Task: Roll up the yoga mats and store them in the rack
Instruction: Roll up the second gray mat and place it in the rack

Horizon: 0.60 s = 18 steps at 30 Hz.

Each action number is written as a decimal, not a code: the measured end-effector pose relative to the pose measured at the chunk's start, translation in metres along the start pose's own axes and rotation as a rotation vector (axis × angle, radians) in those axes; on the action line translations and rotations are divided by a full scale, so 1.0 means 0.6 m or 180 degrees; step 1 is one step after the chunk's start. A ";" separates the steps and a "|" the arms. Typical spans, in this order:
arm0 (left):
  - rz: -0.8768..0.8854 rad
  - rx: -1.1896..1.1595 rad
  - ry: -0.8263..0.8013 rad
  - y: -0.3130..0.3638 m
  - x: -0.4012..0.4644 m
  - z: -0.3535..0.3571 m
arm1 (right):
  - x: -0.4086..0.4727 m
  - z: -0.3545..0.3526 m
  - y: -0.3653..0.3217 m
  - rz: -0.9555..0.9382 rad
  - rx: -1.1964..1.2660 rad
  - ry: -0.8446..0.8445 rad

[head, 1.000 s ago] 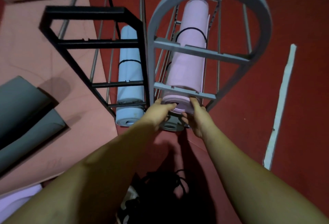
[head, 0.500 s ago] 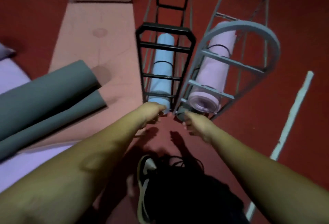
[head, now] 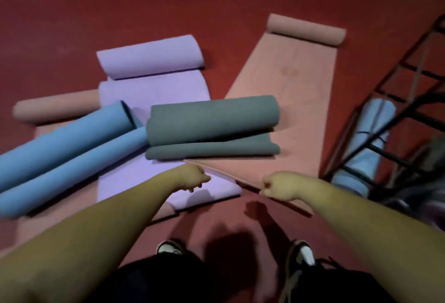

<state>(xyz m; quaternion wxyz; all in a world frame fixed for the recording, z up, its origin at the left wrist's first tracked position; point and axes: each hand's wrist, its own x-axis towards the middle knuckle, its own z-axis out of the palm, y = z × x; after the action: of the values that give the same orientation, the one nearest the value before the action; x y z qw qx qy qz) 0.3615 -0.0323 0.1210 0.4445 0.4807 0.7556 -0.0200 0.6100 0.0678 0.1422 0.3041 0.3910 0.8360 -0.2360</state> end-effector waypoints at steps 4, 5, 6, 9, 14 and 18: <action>-0.0236 0.0232 0.0367 -0.128 0.067 -0.018 | 0.128 0.005 -0.052 0.0114 -0.0167 -0.0014; -0.0277 0.0291 0.0480 -0.151 0.096 -0.021 | 0.170 0.007 -0.056 0.0157 -0.0177 0.0058; -0.0290 0.0349 0.0587 -0.163 0.119 -0.023 | 0.197 0.010 -0.055 0.0217 -0.0167 0.0155; -0.0245 0.0464 0.0961 -0.195 0.209 -0.026 | 0.298 0.025 -0.042 0.0316 -0.0179 0.0449; -0.0032 0.0969 0.1490 -0.220 0.341 -0.027 | 0.434 0.030 -0.004 0.0495 -0.0292 0.0952; -0.0088 0.1511 0.1552 -0.247 0.417 -0.024 | 0.527 0.021 0.024 0.0470 -0.0147 0.1284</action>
<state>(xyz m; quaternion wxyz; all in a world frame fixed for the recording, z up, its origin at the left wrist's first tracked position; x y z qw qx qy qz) 0.2061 0.0722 -0.1019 0.1261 0.5511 0.8204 -0.0858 0.4647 0.2297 -0.0883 0.1559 0.4835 0.8542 -0.1109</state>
